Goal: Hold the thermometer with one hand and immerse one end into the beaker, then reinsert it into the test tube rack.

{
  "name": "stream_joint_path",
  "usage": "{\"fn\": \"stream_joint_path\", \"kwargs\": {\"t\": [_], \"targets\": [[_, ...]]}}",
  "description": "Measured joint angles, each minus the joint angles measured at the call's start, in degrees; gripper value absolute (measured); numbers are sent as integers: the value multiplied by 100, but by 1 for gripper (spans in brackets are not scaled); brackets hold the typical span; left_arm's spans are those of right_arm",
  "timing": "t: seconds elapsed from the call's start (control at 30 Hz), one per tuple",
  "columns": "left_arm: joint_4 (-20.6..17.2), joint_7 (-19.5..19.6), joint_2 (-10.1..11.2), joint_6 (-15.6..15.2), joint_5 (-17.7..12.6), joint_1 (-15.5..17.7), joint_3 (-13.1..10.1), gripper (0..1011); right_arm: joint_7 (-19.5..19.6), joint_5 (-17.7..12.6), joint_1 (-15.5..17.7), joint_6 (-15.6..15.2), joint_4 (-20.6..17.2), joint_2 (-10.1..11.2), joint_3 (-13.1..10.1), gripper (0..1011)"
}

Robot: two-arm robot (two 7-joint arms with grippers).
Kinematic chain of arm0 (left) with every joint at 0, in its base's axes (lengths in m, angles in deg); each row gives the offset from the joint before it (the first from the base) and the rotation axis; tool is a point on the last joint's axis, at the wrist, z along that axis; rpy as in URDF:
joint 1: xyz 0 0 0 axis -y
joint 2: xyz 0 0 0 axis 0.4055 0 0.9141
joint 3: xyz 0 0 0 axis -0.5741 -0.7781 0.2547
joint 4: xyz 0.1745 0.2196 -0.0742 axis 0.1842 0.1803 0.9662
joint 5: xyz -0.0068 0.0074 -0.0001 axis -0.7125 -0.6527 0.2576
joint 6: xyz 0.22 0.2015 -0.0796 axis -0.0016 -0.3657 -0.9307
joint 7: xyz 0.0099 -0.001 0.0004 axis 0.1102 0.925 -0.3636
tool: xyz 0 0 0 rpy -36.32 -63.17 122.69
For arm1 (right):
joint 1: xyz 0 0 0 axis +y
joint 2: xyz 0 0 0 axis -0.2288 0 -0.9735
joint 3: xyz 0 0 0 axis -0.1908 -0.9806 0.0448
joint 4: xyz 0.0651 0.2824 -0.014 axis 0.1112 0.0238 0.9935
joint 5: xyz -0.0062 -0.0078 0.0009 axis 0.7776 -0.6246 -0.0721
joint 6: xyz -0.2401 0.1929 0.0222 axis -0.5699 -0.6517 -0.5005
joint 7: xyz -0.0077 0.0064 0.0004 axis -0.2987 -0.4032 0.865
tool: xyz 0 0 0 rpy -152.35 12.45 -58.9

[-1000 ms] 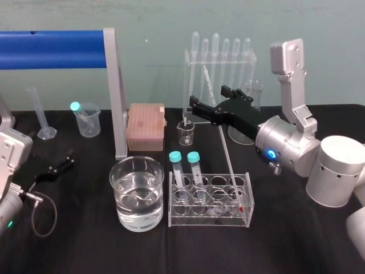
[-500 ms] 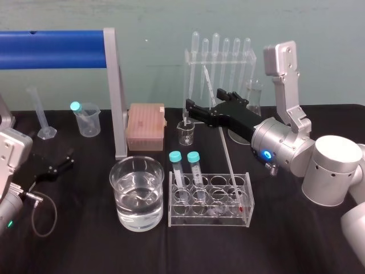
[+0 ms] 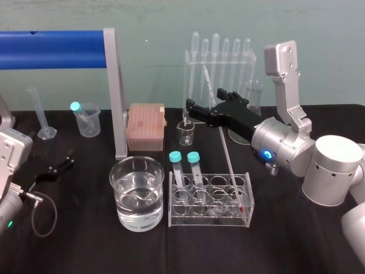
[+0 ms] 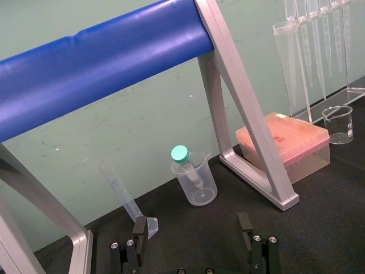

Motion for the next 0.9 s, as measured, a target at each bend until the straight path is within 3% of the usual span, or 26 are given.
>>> {"fn": "stream_joint_path", "kwargs": {"t": [0.3,0.73,0.9], "targets": [[0,0,0,0,0,0,0,1008,3,-4,4,2,-4,3,0,853],[0,0,0,0,0,0,0,1008,5,-7,7,6,-7,5,0,465],[0,0,0,0,0,0,0,1008,6,-7,7,6,-7,5,0,262]]}}
